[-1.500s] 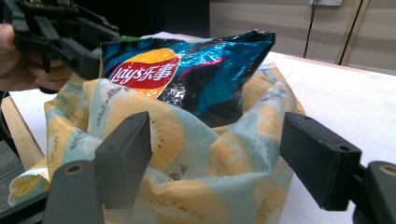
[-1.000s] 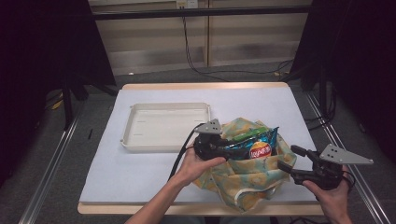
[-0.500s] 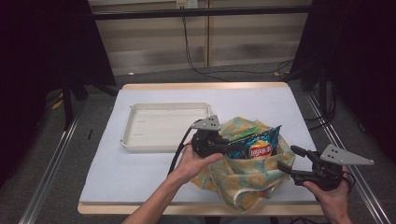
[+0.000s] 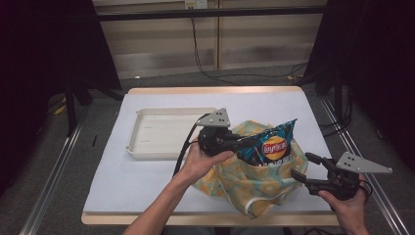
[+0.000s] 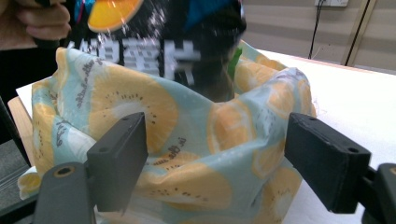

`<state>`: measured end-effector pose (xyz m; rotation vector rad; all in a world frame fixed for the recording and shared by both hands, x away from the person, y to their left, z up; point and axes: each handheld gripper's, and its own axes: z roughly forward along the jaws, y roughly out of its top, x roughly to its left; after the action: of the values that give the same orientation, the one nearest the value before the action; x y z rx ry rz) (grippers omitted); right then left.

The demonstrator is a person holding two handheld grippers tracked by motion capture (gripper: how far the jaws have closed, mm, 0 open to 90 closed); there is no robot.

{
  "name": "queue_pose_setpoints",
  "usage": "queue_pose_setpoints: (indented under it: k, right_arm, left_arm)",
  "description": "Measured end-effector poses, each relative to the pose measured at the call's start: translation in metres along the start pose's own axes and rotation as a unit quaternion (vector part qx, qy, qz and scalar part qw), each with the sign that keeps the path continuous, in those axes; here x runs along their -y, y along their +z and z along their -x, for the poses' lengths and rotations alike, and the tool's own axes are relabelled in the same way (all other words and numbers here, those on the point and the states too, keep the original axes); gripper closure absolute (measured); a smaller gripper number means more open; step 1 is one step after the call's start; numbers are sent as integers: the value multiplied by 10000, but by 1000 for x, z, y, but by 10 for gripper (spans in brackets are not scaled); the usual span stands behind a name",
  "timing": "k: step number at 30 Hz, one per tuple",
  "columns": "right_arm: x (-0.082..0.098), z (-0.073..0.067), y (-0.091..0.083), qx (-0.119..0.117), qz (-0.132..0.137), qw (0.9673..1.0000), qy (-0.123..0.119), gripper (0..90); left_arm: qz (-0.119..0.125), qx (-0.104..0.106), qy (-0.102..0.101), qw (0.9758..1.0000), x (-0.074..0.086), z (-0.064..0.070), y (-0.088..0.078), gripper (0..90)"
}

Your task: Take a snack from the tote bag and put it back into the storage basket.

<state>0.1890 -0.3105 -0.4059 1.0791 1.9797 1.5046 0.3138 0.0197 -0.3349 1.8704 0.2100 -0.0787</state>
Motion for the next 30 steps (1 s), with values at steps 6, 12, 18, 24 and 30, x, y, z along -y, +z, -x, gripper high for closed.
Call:
queue_pose_setpoints:
  k: [6,12,18,24,30]
  right_arm:
    - [0,-1,0,22,2,10000,-1,202]
    - [0,-1,1,-15,-11,10000,-9,197]
    - [0,-2,0,12,-4,10000,-18,194]
    - [0,-1,0,7,22,10000,-21,191]
    - [0,-2,2,-22,-14,10000,-26,179]
  left_arm:
    - [139,-59,-34,9999,-13,-5,-9,900]
    - [275,-79,12,9996,-25,-4,-15,900]
    - [397,-77,181,9990,-42,-2,-24,900]
    - [531,-94,159,9984,-47,-5,-34,900]
    - [639,-159,222,9976,-60,-4,-38,900]
